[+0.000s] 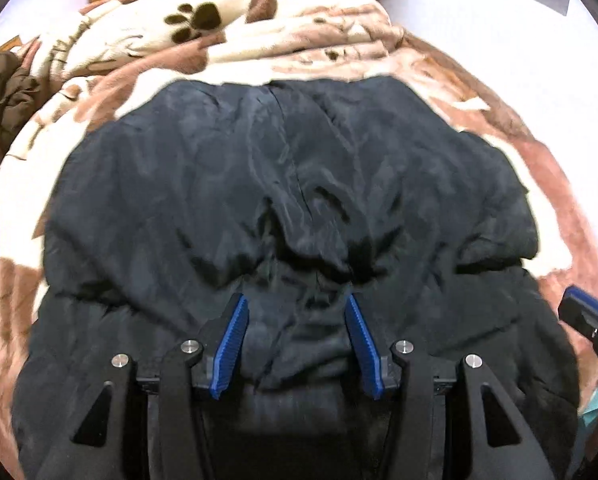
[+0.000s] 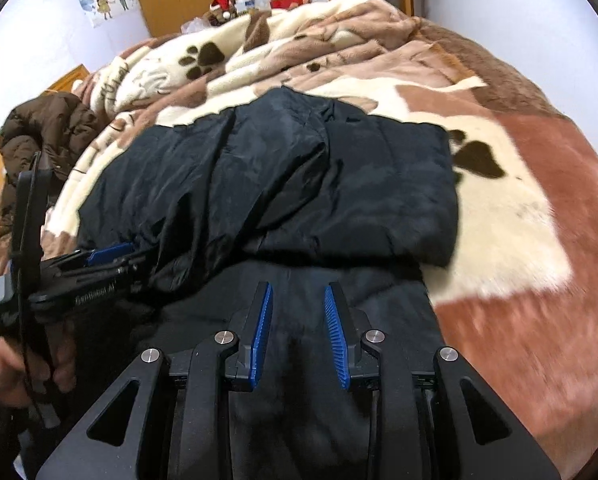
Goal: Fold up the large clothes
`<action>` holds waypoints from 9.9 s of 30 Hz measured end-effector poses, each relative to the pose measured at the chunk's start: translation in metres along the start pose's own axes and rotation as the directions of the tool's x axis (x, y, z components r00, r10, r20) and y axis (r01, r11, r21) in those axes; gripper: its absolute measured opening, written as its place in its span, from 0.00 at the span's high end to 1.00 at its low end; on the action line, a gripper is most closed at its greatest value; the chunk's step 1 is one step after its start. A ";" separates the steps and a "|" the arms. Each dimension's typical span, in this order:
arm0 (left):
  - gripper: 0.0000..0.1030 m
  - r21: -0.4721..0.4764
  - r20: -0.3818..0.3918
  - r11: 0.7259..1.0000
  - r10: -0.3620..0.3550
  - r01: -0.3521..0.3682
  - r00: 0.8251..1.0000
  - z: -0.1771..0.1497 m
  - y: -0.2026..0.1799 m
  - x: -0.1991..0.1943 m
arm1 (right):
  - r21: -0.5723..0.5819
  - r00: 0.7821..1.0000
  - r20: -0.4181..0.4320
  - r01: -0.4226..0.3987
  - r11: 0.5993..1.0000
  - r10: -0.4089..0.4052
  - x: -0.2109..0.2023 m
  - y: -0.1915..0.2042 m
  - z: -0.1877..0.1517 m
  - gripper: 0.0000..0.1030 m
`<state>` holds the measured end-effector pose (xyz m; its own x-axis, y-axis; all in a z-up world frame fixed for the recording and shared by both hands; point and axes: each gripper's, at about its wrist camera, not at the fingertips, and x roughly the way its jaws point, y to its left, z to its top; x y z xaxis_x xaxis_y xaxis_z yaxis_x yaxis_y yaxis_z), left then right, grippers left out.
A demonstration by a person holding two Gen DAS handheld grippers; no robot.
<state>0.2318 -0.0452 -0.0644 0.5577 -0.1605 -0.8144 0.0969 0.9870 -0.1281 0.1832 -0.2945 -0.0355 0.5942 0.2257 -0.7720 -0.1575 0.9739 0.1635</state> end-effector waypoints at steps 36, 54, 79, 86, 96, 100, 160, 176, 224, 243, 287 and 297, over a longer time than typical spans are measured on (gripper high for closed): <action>0.46 -0.048 0.118 0.992 0.123 -0.118 0.985 -0.153 0.045 -0.160 | 0.095 1.000 -0.025 0.009 0.995 -0.007 -0.086 -0.037 -0.129 0.51; 0.39 -0.242 -0.036 0.952 0.186 -0.189 0.982 -0.173 0.156 -0.120 | 0.261 0.991 -0.136 0.023 0.965 0.013 -0.059 -0.086 -0.143 0.47; 0.84 -0.223 0.041 0.975 0.015 -0.006 0.999 -0.156 0.132 -0.152 | 0.256 0.967 -0.120 -0.189 0.948 0.225 -0.081 -0.064 -0.117 0.89; 0.85 -0.216 0.200 0.972 -0.052 0.095 0.978 -0.135 0.132 -0.221 | 0.227 0.962 0.028 -0.272 0.935 0.273 -0.151 -0.061 -0.095 0.89; 0.84 -0.281 0.218 0.945 -0.107 0.168 0.970 -0.154 0.144 -0.241 | 0.282 0.941 0.068 -0.336 0.899 0.331 -0.170 -0.074 -0.108 0.89; 0.84 -0.266 0.277 0.947 -0.106 0.183 0.955 -0.120 0.140 -0.243 | 0.256 0.933 0.130 -0.359 0.898 0.336 -0.170 -0.074 -0.074 0.89; 0.30 -0.163 0.048 0.980 -0.107 0.114 0.993 0.053 0.089 -0.006 | -0.006 1.000 0.010 -0.013 1.000 0.013 0.057 -0.054 0.073 0.47; 0.27 -0.240 0.004 0.969 0.065 -0.062 0.998 0.100 0.175 0.027 | 0.215 0.960 -0.044 -0.263 0.941 0.278 0.104 -0.135 0.127 0.45; 0.33 -0.173 0.176 0.982 0.105 -0.074 0.979 0.058 0.157 -0.001 | -0.074 0.985 0.070 0.161 0.984 -0.156 0.089 -0.033 0.079 0.78; 0.23 -0.166 0.218 0.986 0.054 -0.018 0.974 0.066 0.149 -0.014 | -0.002 0.977 0.111 0.184 0.983 -0.183 0.049 -0.033 0.073 0.78; 0.20 -0.134 0.196 0.991 0.018 0.009 0.980 0.013 0.112 -0.051 | -0.121 0.994 0.110 0.020 0.992 -0.007 0.012 0.053 0.041 0.77; 0.21 -0.176 0.119 0.984 -0.002 0.023 0.993 0.018 0.135 0.009 | -0.133 0.997 -0.005 0.077 0.988 -0.079 0.096 0.038 0.054 0.78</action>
<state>0.2648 0.0868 -0.0786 0.6519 -0.1621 -0.7408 -0.0370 0.9689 -0.2446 0.2766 -0.2346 -0.0700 0.6006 0.1484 -0.7857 -0.2145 0.9765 0.0205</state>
